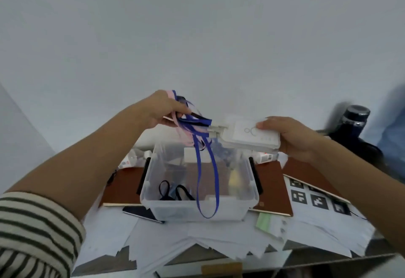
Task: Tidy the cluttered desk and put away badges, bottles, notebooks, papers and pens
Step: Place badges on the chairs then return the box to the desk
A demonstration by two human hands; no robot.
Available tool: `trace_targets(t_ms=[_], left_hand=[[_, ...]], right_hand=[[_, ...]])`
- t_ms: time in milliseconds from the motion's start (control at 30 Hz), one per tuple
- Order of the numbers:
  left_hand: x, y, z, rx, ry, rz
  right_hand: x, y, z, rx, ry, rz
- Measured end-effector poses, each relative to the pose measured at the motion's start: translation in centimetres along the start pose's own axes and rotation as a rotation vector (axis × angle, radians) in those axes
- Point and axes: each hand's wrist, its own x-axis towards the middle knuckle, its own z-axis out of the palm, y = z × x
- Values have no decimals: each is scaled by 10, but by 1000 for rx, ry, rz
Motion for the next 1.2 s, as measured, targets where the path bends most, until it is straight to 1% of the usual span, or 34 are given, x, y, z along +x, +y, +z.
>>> trace_targets(t_ms=[67,133,200,267,300,367,400,500,533,600,667,733,800,867,900,1000,1100,1200], left_hand=[[15,-24,0,155,29,-35],[28,-38,-5,236,49,-30],[40,-52,-11,386,75,-15],[47,-70,-14,705,81,12],[48,-82,-11,870,49,36],[46,-102,0,1135,-72,75],[43,-111,7,1217,-134,105],[35,-132,25,1357,-294,176],[33,-137,29,1430,-308,183],[32,-140,32,1534,-274,226],[35,-145,36,1587,-293,278],[36,-154,41,1647,-365,299],[35,-162,48,1690,-413,300],[31,-160,57,1661,-498,259],[30,-159,62,1672,-546,228],[24,-158,71,1675,-574,101],[23,-173,75,1606,-628,39],[27,-182,74,1477,-624,39]], right_hand=[[16,12,6,-57,27,35],[29,17,13,-138,39,61],[43,18,17,-249,46,42],[57,17,23,-358,42,30],[62,18,27,-412,25,39],[72,25,39,-517,-34,79],[77,34,44,-576,-64,102],[88,61,61,-786,-177,159],[91,70,66,-854,-245,189],[92,80,74,-993,-396,249],[93,88,81,-1161,-531,305],[97,95,86,-1296,-610,351],[104,101,86,-1350,-630,398],[106,105,90,-1423,-653,431],[106,109,92,-1484,-669,421],[106,125,97,-1655,-688,364],[102,127,100,-1691,-693,380],[94,123,100,-1682,-668,388]])
